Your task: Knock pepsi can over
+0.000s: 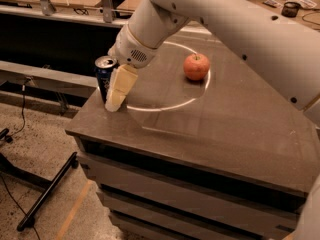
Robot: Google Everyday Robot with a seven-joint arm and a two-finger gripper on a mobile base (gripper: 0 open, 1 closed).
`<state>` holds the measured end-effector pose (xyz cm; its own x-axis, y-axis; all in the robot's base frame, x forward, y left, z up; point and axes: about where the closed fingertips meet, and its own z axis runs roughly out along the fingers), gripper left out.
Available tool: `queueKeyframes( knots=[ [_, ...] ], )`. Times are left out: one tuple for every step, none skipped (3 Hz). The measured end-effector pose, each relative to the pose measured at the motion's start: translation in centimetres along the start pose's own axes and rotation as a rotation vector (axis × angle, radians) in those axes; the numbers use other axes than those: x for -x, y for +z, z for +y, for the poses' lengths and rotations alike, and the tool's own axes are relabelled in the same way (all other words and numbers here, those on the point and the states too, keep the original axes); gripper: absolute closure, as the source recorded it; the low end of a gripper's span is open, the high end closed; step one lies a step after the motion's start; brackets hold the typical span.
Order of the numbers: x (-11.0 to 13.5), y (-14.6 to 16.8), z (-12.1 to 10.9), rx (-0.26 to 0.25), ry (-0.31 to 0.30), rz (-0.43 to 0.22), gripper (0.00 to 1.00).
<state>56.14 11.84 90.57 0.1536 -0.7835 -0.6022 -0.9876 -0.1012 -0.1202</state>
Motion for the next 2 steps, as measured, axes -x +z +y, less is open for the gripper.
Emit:
queueKeyframes(
  knots=[
    [0.0, 0.0, 0.0, 0.0, 0.0, 0.0, 0.0],
    [0.4, 0.3, -1.9, -0.043, 0.008, -0.016, 0.0]
  ],
)
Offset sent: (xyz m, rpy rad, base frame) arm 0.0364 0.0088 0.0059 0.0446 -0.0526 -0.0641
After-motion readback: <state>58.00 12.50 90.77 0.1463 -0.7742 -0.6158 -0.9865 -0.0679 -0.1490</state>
